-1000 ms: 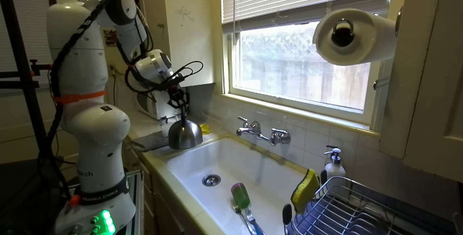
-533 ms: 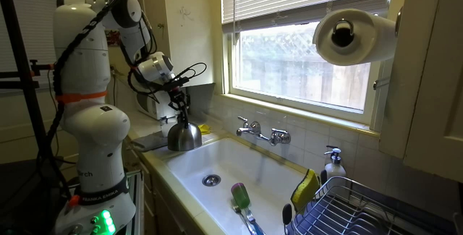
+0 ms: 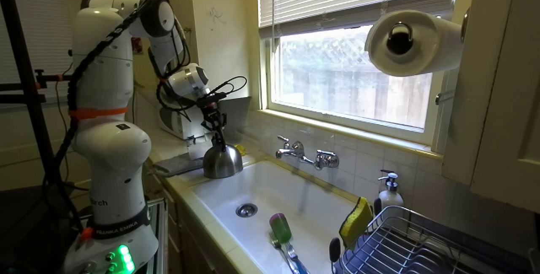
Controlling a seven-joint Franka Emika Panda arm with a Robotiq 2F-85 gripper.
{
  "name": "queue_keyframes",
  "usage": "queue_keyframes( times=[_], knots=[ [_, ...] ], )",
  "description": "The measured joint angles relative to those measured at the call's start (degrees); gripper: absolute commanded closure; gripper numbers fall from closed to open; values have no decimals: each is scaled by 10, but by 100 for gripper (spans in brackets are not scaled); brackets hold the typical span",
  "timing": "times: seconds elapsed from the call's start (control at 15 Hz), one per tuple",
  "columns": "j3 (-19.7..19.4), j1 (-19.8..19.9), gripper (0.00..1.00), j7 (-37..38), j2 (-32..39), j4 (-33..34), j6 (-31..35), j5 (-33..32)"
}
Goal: Remove the kettle from the sink and place it on the left side of the counter.
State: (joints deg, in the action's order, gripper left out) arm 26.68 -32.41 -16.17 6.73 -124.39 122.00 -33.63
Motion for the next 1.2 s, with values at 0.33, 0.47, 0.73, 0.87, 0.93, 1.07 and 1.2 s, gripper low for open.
queue_keyframes(
  times=[0.33, 0.47, 0.73, 0.87, 0.93, 1.07, 1.2],
  knots=[
    [2, -1, 97, 7, 11, 0, 10, 0],
    [7, -8, 97, 34, 28, 11, 25, -15],
    [18, -54, 97, 126, 60, 46, 27, -71],
    [20, -81, 97, 174, 63, 55, 27, -89],
    [20, -94, 97, 200, 62, 57, 25, -96],
    [20, -117, 97, 254, 57, 56, 22, -107],
    [20, -136, 97, 311, 47, 53, 15, -120]
  ],
)
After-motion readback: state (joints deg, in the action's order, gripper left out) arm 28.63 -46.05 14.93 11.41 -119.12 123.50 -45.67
